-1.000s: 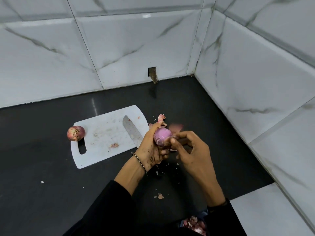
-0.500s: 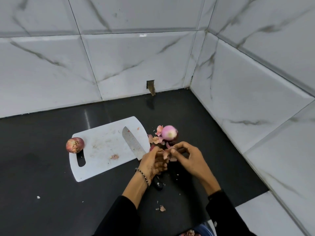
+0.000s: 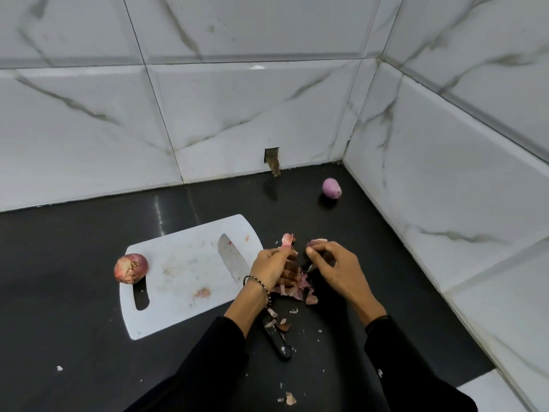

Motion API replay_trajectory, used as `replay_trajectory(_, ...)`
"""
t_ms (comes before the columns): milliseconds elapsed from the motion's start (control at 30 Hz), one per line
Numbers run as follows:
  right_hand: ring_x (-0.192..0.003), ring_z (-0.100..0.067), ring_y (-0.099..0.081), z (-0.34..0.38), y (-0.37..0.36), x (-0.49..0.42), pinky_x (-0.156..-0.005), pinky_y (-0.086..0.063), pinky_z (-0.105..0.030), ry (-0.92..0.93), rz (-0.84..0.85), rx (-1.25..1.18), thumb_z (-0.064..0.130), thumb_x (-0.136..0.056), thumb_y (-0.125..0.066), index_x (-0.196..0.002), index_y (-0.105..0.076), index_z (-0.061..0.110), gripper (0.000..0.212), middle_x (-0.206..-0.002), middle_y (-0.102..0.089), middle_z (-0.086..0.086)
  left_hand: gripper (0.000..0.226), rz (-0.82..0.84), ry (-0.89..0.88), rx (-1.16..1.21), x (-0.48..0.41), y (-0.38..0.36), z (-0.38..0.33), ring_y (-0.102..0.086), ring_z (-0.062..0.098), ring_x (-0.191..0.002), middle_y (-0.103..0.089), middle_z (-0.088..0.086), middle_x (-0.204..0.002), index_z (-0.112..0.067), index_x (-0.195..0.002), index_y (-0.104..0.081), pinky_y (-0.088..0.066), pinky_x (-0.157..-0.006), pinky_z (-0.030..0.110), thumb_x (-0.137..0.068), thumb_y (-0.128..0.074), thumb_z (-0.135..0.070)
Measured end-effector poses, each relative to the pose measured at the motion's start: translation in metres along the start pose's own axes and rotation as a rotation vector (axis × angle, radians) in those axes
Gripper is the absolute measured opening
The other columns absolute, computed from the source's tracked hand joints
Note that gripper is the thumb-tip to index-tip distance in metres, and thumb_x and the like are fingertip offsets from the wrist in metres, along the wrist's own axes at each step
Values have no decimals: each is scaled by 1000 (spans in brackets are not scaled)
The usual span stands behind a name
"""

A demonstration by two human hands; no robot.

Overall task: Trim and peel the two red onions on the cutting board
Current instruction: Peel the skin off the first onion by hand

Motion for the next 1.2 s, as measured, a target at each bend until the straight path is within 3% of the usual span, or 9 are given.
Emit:
replay_trajectory(133, -91, 2, -63, -1, 0, -21, -82, -55, -26, 67, -22, 66, 30, -91, -72, -105, -73, 33, 14, -109, -67, 19, 31, -29, -43, -56, -23, -8, -14, -71, 21, -63, -75, 7, -73, -8, -93, -71, -57, -62, 30, -99, -55, -34)
replay_trajectory(267, -86, 0, -64, 0, 4, -42, -77, -57, -32, 50, -75, 64, 41, -89, -71, -93, -68, 36, 7, -94, -68, 16, 22, -18, -76, -129, -37, -17, -28, -70, 20, -61, -75, 8, -80, -10, -100, -69, -54, -55, 26, -97, -57, -27)
replay_trajectory(533, -86, -2, -65, -3, 22, -105, -81, -58, -39, 21, -152, 61, 40, -90, -68, -92, -66, 33, 8, -90, -69, 16, 19, -48, -119, -172, -82, -39, -64, -67, 22, -57, -74, 12, -82, -8, -97, -67, -52, -47, 27, -93, -61, -25)
replay_trajectory(667, -92, -10, -62, -4, 31, -146, -83, -54, -35, 21, -212, 123, 34, -91, -69, -105, -63, 27, 17, -103, -64, 8, 18, -39, -135, -225, -106, -48, -84, -70, 23, -58, -75, 10, -85, -11, -98, -67, -58, -53, 30, -91, -62, -28)
replay_trajectory(800, -124, -34, -46, -8, 35, -188, -101, -40, -41, -58, -278, 378, 34, -86, -75, -133, -49, 8, 60, -136, -46, -15, 19, -29, -135, -212, -117, -52, -97, -64, 17, -49, -73, 8, -79, -8, -102, -62, -50, -44, 25, -96, -58, -25)
replay_trajectory(867, -130, -42, -39, -11, 38, -203, -108, -33, -45, -138, -280, 472, 35, -85, -76, -140, -41, 4, 72, -146, -36, -20, 17, -19, -124, -199, -122, -53, -100, -62, 16, -46, -73, 9, -80, -9, -101, -60, -49, -43, 24, -96, -57, -24)
replay_trajectory(1033, -130, -44, -38, -21, 48, -238, -109, -31, -45, -132, -274, 436, 27, -90, -69, -141, -41, 4, 62, -148, -34, -21, 11, -15, -102, -159, -132, -47, -100, -61, 16, -45, -71, 7, -74, -11, -98, -57, -47, -42, 23, -97, -56, -22)
replay_trajectory(1200, -115, -47, -47, -23, 50, -252, -99, -38, -47, -21, -322, 490, 21, -89, -70, -136, -46, 1, 56, -137, -43, -22, 11, -6, -85, -132, -139, -43, -95, -62, 17, -48, -72, 7, -76, -11, -98, -57, -49, -43, 24, -98, -56, -22)
Point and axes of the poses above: each hand's wrist, its own x-axis away from the middle knuckle, its own y-axis out of the back of the hand, z = x × y, the point moved 1 cm from there along -x, towards the middle knuckle
